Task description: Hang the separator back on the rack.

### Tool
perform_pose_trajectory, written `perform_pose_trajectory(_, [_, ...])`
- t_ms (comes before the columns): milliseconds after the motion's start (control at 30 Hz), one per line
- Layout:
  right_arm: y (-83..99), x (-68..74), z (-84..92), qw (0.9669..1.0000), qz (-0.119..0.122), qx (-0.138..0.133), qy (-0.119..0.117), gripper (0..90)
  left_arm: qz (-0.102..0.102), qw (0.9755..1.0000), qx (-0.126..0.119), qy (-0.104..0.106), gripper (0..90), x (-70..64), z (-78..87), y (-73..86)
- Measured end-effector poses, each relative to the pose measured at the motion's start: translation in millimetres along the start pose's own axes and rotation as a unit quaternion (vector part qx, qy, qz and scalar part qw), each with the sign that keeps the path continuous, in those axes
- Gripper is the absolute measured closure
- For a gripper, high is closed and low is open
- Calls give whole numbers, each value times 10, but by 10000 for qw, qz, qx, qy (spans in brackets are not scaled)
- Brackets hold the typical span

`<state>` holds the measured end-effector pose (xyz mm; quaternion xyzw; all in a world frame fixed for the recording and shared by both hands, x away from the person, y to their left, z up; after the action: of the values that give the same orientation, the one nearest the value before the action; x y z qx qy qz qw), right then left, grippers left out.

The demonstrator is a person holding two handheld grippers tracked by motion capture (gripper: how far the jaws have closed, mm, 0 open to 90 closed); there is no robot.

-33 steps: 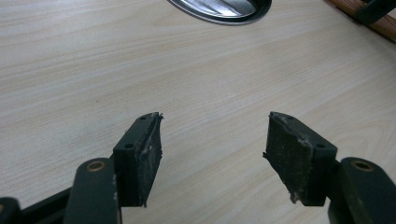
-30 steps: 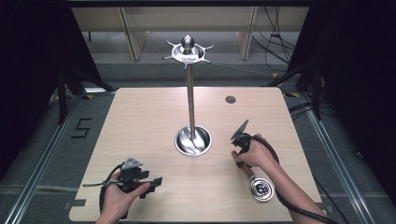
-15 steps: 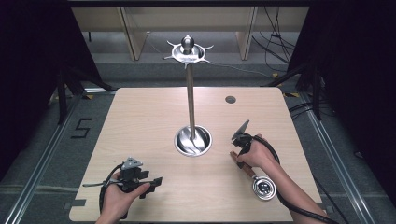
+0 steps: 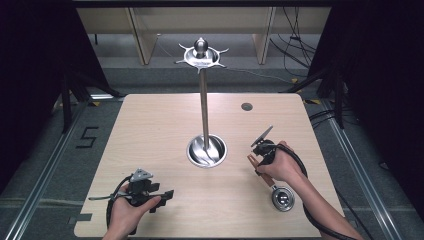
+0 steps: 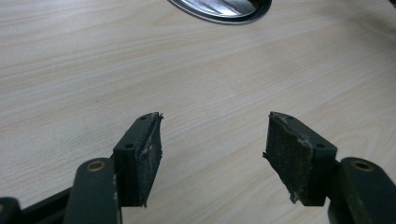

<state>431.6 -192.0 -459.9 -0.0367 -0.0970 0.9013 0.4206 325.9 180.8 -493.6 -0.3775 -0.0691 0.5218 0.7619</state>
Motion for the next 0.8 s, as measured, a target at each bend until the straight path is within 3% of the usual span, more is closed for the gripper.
perform_pose_trajectory(200, [102,-15,205,9986,180,-482,95,687,-10,10000,8,-27,350,-1,-1,2])
perform_pose_trajectory(267, [120,-27,226,9982,253,-525,160,687,-19,10000,16,-31,350,-1,-2,2])
perform_pose_trajectory(300, [147,-4,300,9976,199,-664,35,688,-12,10000,17,-29,350,-2,-2,3])
perform_pose_trajectory(367, [159,-14,327,9968,214,-755,156,688,-11,10000,24,-33,350,-3,-3,4])
perform_pose_trajectory(433, [185,-1,388,9951,190,-962,102,688,-1,10000,22,-32,350,-3,-3,5])
perform_pose_trajectory(533, [235,10,483,9904,199,-1336,279,688,5,10000,40,-9,350,-3,-8,6])
perform_pose_trajectory(600, [259,18,519,9878,251,-1512,277,688,130,9999,-12,-55,350,-18,-18,5])
perform_pose_trajectory(633, [279,29,552,9863,258,-1607,282,688,4,9999,99,-31,350,-4,1,6])
perform_pose_trajectory(700, [304,34,589,9834,296,-1769,281,688,17,10000,90,-34,350,-5,-1,7])
perform_pose_trajectory(767, [322,38,606,9762,328,-2122,307,688,95,9999,25,-61,350,-13,-13,7])
perform_pose_trajectory(800, [332,37,637,9766,348,-2100,314,688,17,9999,94,-43,350,-5,-3,8])
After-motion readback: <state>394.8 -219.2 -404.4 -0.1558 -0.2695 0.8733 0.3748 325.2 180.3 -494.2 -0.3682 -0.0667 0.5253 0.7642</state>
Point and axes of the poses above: each handheld gripper's, and its own axes: z roughly backward along the jaws, y roughly out of its underside, x roughly to its left, the point moved 2 cm from there along -z, roughly forward along the jaws, and after that the axes turned 4 degrees about z, right-handed, at the moved point
